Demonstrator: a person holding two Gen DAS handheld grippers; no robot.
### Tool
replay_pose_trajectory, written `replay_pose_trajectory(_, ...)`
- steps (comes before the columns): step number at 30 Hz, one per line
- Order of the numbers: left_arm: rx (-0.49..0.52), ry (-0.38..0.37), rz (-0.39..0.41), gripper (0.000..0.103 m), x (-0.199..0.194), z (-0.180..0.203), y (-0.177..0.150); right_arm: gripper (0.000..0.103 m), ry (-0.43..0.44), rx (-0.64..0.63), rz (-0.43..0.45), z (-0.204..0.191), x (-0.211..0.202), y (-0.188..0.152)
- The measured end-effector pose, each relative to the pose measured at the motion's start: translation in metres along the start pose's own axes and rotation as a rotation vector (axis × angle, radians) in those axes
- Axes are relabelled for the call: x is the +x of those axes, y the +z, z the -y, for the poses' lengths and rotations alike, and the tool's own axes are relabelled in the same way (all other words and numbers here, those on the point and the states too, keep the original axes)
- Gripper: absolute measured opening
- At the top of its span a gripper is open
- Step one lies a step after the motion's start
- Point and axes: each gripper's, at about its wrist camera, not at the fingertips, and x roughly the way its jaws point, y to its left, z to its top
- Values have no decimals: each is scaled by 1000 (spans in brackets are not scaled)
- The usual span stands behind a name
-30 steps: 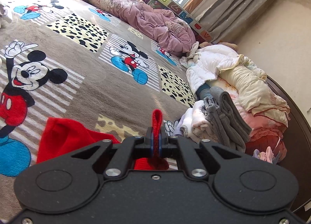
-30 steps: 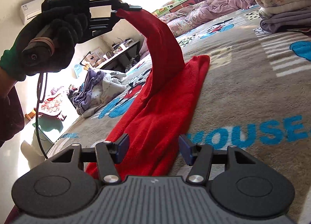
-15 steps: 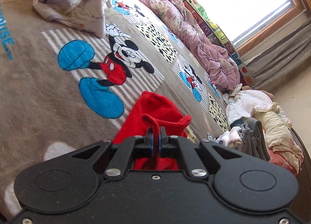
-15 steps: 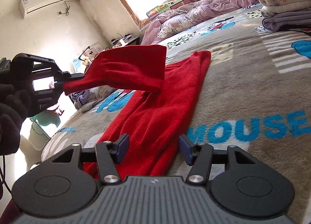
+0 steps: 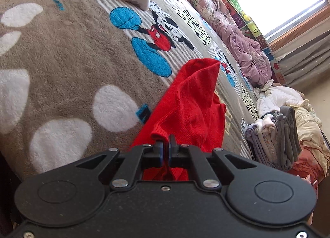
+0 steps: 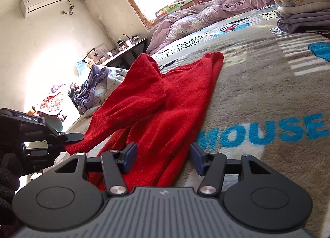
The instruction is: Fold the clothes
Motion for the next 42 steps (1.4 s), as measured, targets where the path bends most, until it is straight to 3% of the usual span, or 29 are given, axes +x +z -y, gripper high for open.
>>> replay_pose_trajectory(3,16,2,-27,1,4,-3,-5,57,4,-2,6,-1,-2,-1)
replay_pose_trajectory(5,17,19,-90,1,17,-10,-6,57,9,-8,9,-3,-3,0)
replay_pose_trajectory(7,81,41,-133,3,23,-10,-7,57,14,-14,16,-5,-4,0)
replay_pose_trajectory(11,152,9,-104,9,5,-8,2,56,30,-33,35,-11,-10,-1)
replay_pose_trajectory(15,272,-17,-4,9,-5,10,41,55,35,-119,69,-31,-14,0)
replay_pose_trajectory(17,336,-56,-21,16,7,22,66,53,40,-190,80,-47,-13,0)
replay_pose_trajectory(18,343,-57,-25,24,13,27,77,53,34,-218,74,-54,-11,-1)
replay_pose_trajectory(19,328,-68,-28,25,16,29,88,52,27,-244,67,-61,-10,-2)
replay_pose_trajectory(22,252,-202,-61,26,12,29,111,52,6,-323,44,-81,-6,-5)
replay_pose_trajectory(23,256,-209,-48,26,11,30,115,52,0,-349,36,-88,-5,-5)
replay_pose_trajectory(26,271,-215,-33,31,24,32,131,52,146,4,-43,-80,5,3)
replay_pose_trajectory(27,272,-219,-34,34,31,32,137,53,134,49,-55,-82,11,2)
replay_pose_trajectory(28,292,-224,-45,39,42,33,143,54,116,86,-65,-85,18,-1)
replay_pose_trajectory(33,414,-281,-137,44,103,49,165,56,37,236,-70,-90,47,-6)
replay_pose_trajectory(38,387,-350,-169,45,135,39,173,55,-48,327,-13,-77,60,7)
replay_pose_trajectory(42,346,-401,-190,45,157,29,181,55,-24,485,5,-56,70,6)
